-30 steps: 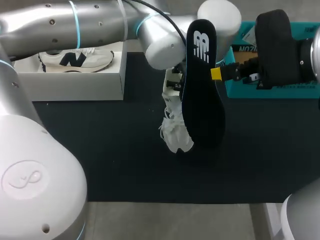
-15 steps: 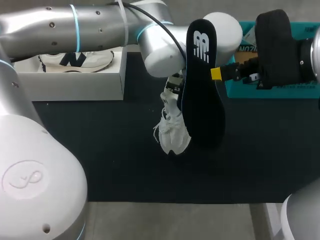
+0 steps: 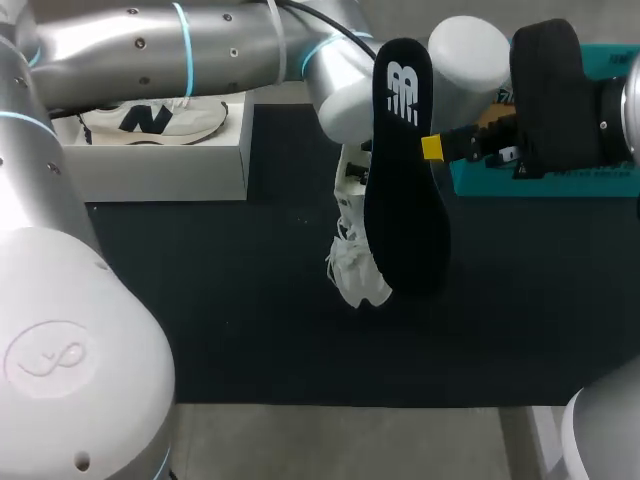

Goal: Take the shoe out of the shoebox, open the shoe tongue, remove and reinsert the insole, then place the shoe into the shoebox

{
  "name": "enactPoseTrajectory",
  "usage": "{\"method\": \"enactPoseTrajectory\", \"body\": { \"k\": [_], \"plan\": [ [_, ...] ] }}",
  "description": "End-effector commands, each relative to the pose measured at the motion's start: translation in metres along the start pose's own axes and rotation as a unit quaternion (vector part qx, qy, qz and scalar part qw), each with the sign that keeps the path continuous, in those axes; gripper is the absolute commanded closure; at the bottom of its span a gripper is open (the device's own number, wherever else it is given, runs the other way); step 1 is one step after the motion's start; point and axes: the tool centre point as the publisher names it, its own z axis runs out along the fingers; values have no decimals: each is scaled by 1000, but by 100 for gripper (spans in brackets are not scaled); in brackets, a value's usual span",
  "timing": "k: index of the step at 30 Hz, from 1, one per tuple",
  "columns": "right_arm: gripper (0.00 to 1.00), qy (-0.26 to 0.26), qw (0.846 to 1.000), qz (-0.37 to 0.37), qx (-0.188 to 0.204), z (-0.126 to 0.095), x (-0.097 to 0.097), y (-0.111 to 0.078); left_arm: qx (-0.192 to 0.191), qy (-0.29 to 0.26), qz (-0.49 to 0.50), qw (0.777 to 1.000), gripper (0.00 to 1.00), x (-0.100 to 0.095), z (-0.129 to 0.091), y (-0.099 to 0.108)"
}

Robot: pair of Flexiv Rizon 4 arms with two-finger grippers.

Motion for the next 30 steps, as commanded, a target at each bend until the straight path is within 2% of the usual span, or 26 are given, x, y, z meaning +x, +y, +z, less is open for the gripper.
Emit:
{"method": "enactPoseTrajectory", "body": {
  "k": [1,9,10,11,12,13,18,25,30],
  "plan": [
    [100,-4,1000,1,-6,2,6,-6,10,10,2,1000,100,-10,7,6],
    [100,-4,1000,1,-6,2,6,-6,22,24,15,999,100,-15,17,4],
    [100,-4,1000,1,-6,2,6,-6,23,26,14,999,75,-16,19,4],
    [100,-4,1000,1,-6,2,6,-6,24,26,15,999,31,-16,19,3],
    [100,-4,1000,1,-6,2,6,-6,26,23,15,999,8,-17,19,2],
    [100,-4,1000,1,-6,2,6,-6,26,21,15,999,0,-17,18,1],
    [100,-4,1000,1,-6,2,6,-6,25,6,-2,1000,0,-16,11,-2],
    [100,-4,1000,1,-6,2,6,-6,25,-45,-55,997,0,-8,-10,2],
    [100,-4,1000,1,-6,2,6,-6,46,-81,-99,991,0,-5,-27,11]
  ]
}}
